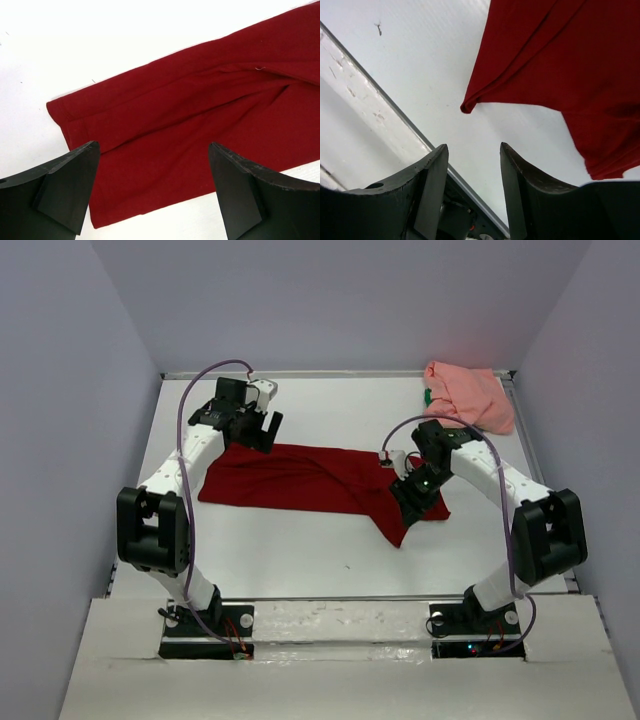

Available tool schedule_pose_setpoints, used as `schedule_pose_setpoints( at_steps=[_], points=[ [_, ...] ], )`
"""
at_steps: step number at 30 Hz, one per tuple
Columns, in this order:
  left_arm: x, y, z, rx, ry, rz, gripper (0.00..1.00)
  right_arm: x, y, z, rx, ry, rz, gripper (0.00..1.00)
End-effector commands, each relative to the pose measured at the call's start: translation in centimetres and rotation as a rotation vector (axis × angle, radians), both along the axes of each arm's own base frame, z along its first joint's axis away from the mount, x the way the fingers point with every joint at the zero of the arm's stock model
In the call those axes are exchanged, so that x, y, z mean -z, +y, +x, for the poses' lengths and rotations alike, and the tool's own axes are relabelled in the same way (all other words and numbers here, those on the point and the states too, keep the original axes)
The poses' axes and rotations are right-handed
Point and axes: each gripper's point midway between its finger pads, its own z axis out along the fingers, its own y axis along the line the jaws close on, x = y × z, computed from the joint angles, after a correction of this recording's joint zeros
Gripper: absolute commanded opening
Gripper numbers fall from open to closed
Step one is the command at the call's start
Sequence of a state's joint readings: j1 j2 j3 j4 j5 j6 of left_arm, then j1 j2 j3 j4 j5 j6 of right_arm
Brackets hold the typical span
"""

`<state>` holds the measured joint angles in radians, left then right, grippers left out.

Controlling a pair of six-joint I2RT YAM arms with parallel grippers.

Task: Fold and stack the t-shirts
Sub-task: Fold the other side of the tshirt into a rectangle

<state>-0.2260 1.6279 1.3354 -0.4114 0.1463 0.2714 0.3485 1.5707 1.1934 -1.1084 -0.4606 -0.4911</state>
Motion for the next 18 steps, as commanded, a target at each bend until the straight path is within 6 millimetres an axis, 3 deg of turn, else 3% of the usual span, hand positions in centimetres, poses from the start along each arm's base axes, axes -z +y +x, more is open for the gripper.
schedule_pose_setpoints(
  at_steps=[1, 7, 13, 18],
  points=[
    [-0.3, -0.4, 0.0, 0.021, -0.004, -0.002, 0.99, 0.0, 0.0, -2.3, 0.0, 0.071, 0.013, 0.51],
    [0.2, -1.7, -0.3, 0.056, 0.016, -0.013, 0.99, 0.3, 0.0, -3.2, -0.008, 0.138, 0.009, 0.51],
    [1.1, -4.9, -0.8, 0.127, 0.046, -0.001, 0.99, 0.0, 0.7, -2.8, -0.018, 0.176, 0.036, 0.49],
    [1.4, -5.0, -1.1, 0.13, 0.047, 0.01, 0.99, 0.6, 1.4, -3.5, -0.025, 0.23, 0.057, 0.49]
  ],
)
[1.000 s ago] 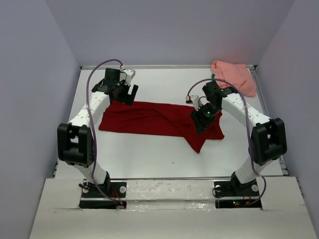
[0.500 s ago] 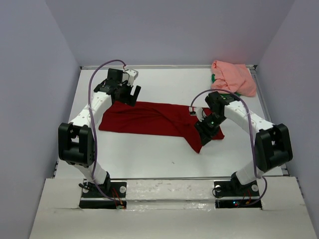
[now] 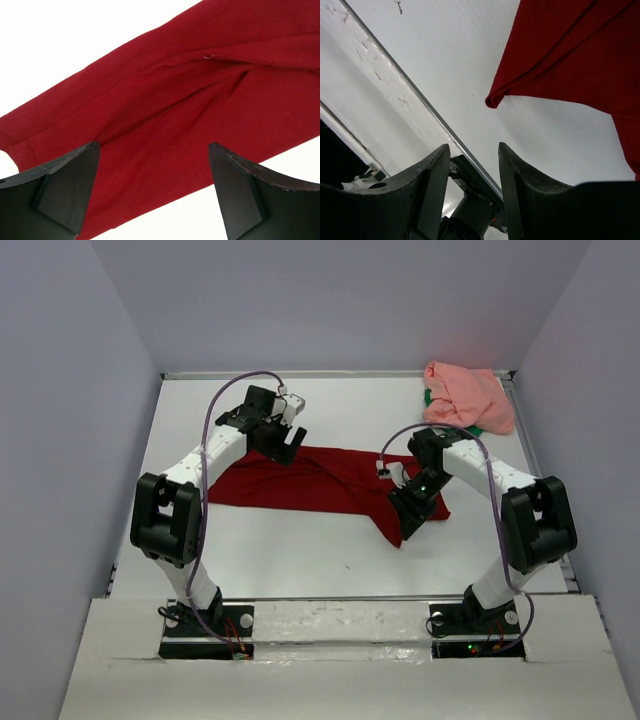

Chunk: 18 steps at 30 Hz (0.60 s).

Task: Fold and stack the t-shirts
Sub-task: Fold the other side of the tshirt into a rectangle

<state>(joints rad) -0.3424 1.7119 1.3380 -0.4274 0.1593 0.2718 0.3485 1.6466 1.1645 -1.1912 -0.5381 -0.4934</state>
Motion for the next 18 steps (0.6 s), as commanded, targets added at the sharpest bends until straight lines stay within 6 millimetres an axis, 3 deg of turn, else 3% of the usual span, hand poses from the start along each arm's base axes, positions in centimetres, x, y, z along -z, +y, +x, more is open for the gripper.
schedule_pose_setpoints(
  at_steps=[1, 8, 18],
  points=[
    [-2.1, 0.0, 0.5, 0.005, -0.054, -0.01, 0.99, -0.6, 1.2, -0.4, -0.019, 0.034, 0.047, 0.49],
    [-3.0, 1.3, 1.1, -0.042, -0.096, -0.001, 0.99, 0.7, 1.8, -2.2, -0.064, 0.089, 0.028, 0.56],
    [-4.1, 2.5, 1.3, -0.075, -0.126, -0.019, 0.99, 2.7, 1.8, -0.2, -0.022, 0.053, -0.054, 0.58]
  ],
)
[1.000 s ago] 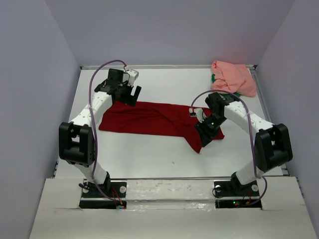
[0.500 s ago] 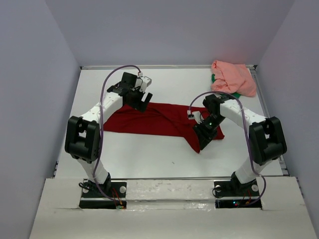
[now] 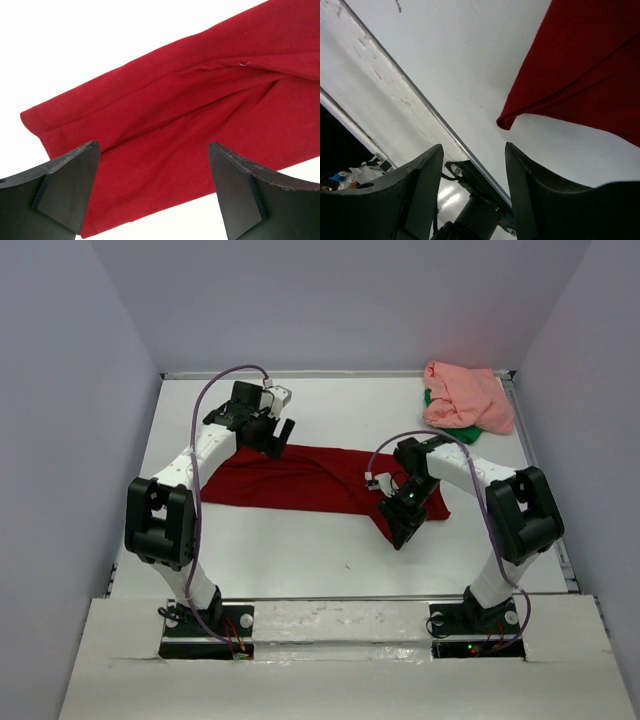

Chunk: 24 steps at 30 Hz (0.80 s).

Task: Fold and stack the t-shirts
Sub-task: Fold the other side of the tshirt into a rectangle

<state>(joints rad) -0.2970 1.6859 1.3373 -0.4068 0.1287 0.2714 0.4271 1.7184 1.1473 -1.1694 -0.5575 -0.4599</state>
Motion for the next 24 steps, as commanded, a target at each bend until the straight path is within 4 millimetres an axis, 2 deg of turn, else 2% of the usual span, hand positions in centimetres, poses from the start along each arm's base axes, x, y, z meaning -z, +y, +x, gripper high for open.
schedule_pose_setpoints(
  at_steps=[1, 6, 14, 16, 21, 24],
  points=[
    [-3.0, 0.3, 0.1, -0.009, -0.081, -0.027, 0.99, 1.4, 0.1, 1.7, 0.026, -0.031, -0.044, 0.58],
    [-3.6, 0.5, -0.3, -0.009, -0.095, -0.037, 0.99, 2.7, 0.1, 2.6, 0.047, -0.045, -0.073, 0.59],
    [-4.0, 0.4, -0.4, -0.005, -0.102, -0.045, 0.99, 2.8, 0.2, 3.3, 0.049, -0.056, -0.084, 0.59],
    [-4.1, 0.4, -0.5, -0.006, -0.105, -0.046, 0.99, 2.9, 0.2, 3.3, 0.05, -0.056, -0.086, 0.58],
    [-4.4, 0.5, -0.6, -0.005, -0.111, -0.047, 0.99, 3.2, 0.4, 2.7, 0.047, -0.037, -0.086, 0.5],
    [-4.5, 0.5, -0.6, -0.004, -0.115, -0.05, 0.99, 3.3, 0.6, 2.3, 0.04, -0.026, -0.085, 0.49]
  ],
)
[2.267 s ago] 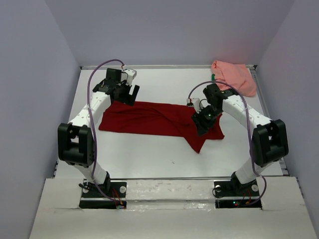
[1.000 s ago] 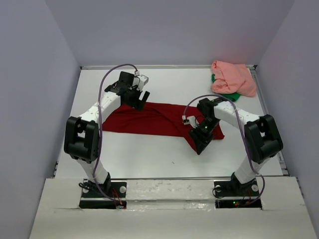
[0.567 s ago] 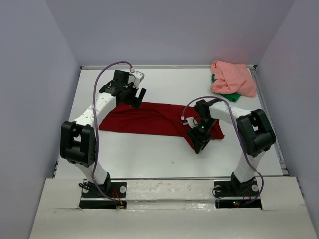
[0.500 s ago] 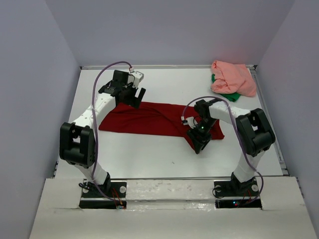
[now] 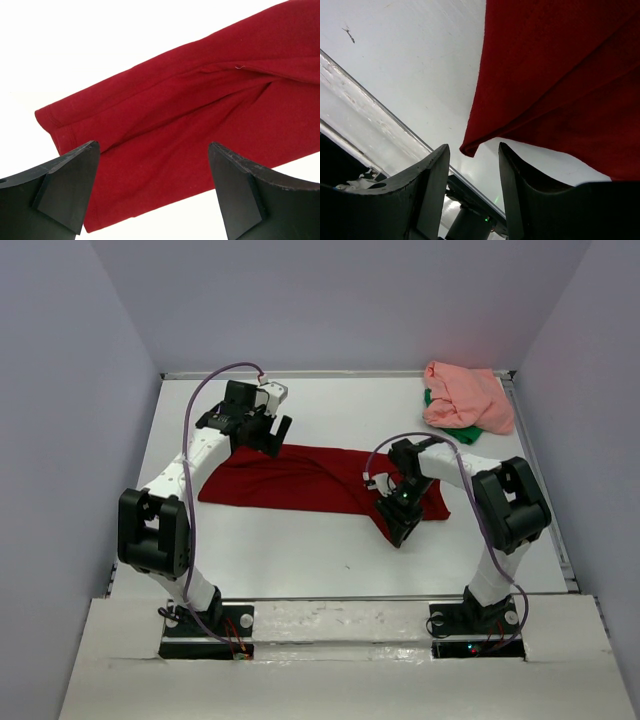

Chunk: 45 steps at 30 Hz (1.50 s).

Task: Fold and stack the t-shirts
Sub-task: Fold the other side of the tshirt into a rectangle

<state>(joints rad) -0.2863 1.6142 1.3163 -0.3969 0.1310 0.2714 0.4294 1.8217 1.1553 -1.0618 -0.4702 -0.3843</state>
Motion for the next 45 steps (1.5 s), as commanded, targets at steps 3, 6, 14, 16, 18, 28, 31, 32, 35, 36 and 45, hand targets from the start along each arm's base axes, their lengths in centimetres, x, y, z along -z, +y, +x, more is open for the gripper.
schedule_pose_setpoints(
  at_steps=[3, 6, 14, 16, 18, 28, 31, 32, 35, 36, 45],
  points=[
    [-2.2, 0.0, -0.3, 0.003, -0.058, -0.031, 0.99, -0.1, 1.0, -0.3, -0.015, 0.004, 0.014, 0.49],
    [-2.2, 0.0, -0.3, 0.004, -0.057, -0.03, 0.99, -0.1, 1.1, -0.7, -0.026, 0.012, 0.012, 0.49],
    [-2.2, 0.1, -0.3, 0.003, -0.06, -0.028, 0.99, 0.5, 0.5, -1.0, -0.043, 0.027, -0.031, 0.38],
    [-2.5, 0.2, -0.4, 0.002, -0.062, -0.028, 0.99, 0.6, 0.5, -0.9, -0.04, 0.026, -0.038, 0.33],
    [-3.1, 0.1, -0.5, 0.005, -0.077, -0.033, 0.99, 0.6, 0.3, -1.0, -0.041, 0.027, -0.043, 0.25],
    [-4.7, 0.3, -1.0, 0.003, -0.127, -0.046, 0.99, -0.9, 0.6, 0.2, -0.041, -0.021, -0.047, 0.0],
    [-4.6, 0.4, -1.0, 0.001, -0.126, -0.045, 0.99, -2.2, 0.5, 1.3, -0.045, -0.076, -0.055, 0.0],
    [-4.5, 0.4, -1.0, 0.001, -0.124, -0.044, 0.99, -2.9, 0.3, 2.0, -0.048, -0.104, -0.072, 0.0],
    [-4.5, 0.1, -1.1, 0.01, -0.121, -0.06, 0.99, -4.4, 0.0, 3.3, -0.052, -0.165, -0.097, 0.0],
    [-4.5, 0.0, -1.1, 0.012, -0.121, -0.059, 0.99, -4.7, 0.0, 3.5, -0.052, -0.177, -0.104, 0.0],
    [-4.8, 0.2, -1.3, 0.007, -0.13, -0.058, 0.99, -5.7, -2.1, 6.5, -0.029, -0.319, -0.243, 0.0]
  ],
)
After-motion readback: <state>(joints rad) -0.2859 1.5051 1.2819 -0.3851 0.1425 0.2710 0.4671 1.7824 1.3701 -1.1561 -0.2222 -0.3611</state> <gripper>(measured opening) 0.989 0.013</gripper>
